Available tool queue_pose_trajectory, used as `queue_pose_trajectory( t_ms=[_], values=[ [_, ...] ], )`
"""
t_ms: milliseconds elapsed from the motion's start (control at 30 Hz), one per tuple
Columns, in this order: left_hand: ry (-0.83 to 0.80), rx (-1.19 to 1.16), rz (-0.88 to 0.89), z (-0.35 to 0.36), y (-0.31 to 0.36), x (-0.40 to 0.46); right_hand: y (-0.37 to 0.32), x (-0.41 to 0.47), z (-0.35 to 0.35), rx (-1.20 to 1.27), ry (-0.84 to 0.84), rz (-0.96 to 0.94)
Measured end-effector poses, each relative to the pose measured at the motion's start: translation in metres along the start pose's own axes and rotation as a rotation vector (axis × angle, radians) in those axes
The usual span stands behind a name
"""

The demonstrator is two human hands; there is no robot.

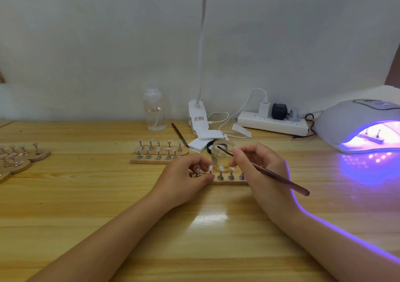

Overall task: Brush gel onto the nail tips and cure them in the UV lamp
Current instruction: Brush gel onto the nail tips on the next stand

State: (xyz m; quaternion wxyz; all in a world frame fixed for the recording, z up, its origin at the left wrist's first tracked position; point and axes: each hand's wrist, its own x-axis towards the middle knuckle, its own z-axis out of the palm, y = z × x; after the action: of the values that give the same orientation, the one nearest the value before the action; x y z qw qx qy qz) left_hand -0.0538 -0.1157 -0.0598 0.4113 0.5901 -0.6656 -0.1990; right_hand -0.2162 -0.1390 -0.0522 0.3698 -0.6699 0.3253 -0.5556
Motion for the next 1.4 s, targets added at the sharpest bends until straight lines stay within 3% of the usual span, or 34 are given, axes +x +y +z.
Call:
queue_pose_trajectory(
  t_ms=[567,833,1033,1400],
  values=[
    [0.077,0.007,0.146,0.004,0.000,-0.007,-0.001,-0.001,-0.001,0.053,0.049,0.022],
    [0.273,-0.129,0.122,0.000,0.008,-0.010,-0.004,0.005,-0.005,0.099,0.135,0.021],
    [0.299,-0.166,0.117,-0.001,0.012,-0.011,-0.009,0.030,-0.019,0.065,0.221,0.070],
    [0.319,-0.213,0.123,-0.002,0.010,-0.011,-0.011,0.090,-0.006,-0.646,-0.238,0.129]
  ],
)
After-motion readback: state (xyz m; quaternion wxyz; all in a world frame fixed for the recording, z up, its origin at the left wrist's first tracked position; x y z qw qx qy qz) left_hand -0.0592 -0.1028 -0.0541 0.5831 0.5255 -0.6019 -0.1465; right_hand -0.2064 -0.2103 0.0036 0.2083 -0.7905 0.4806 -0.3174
